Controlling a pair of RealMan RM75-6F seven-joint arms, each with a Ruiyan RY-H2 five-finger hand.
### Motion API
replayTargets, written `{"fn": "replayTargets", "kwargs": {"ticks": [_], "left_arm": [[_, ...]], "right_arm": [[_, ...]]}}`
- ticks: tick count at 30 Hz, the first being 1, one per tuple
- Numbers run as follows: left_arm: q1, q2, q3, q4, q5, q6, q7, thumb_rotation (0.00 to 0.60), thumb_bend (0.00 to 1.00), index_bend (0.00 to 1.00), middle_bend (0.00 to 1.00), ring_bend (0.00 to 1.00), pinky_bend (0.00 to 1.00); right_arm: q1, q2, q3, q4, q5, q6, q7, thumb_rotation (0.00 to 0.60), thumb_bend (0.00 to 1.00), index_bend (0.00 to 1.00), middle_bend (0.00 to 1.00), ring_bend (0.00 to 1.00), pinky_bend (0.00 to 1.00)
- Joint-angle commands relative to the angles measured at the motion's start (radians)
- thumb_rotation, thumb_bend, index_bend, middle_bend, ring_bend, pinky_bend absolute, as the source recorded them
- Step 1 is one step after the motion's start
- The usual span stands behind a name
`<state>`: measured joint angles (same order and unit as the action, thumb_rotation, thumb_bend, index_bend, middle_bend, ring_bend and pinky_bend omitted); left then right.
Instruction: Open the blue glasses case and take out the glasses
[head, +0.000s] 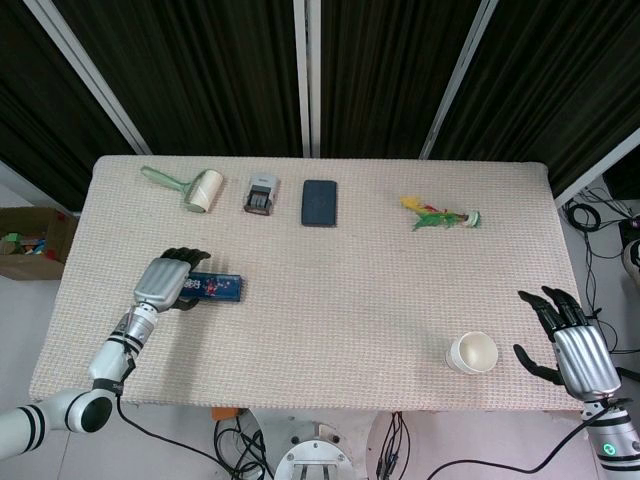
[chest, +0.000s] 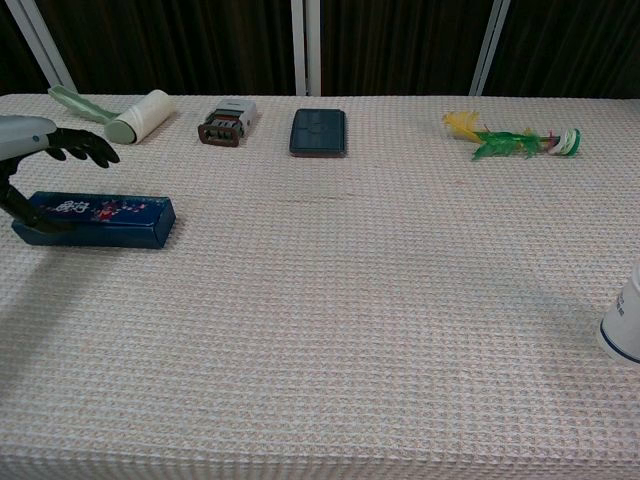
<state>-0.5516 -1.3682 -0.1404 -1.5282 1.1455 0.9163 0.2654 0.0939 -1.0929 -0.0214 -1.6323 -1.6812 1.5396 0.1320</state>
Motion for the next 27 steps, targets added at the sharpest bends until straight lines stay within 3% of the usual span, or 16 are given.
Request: {"fn": "replayTargets", "kwargs": {"ticks": [1, 27], "left_arm": [[-0.011, 0.008, 0.006, -0.005, -0.018, -0.017, 0.008, 0.6, 0.27, 0.19, 0.17, 0.13, 0.17], [-0.065, 0.032, 0.039, -0.025, -0.094, -0.06, 0.027, 0.6, 0.37, 0.22, 0.19, 0.13, 0.17]], "right_arm": [[0.001, -0.002, 0.001, 0.002, -0.002, -0.001, 0.002, 0.6, 0.25, 0.15, 0.24, 0.07, 0.12], [-0.005, -0.007, 0.003, 0.019, 0.002, 0.002, 0.04, 0.6, 0.25, 0.15, 0.24, 0.07, 0.12]]}}
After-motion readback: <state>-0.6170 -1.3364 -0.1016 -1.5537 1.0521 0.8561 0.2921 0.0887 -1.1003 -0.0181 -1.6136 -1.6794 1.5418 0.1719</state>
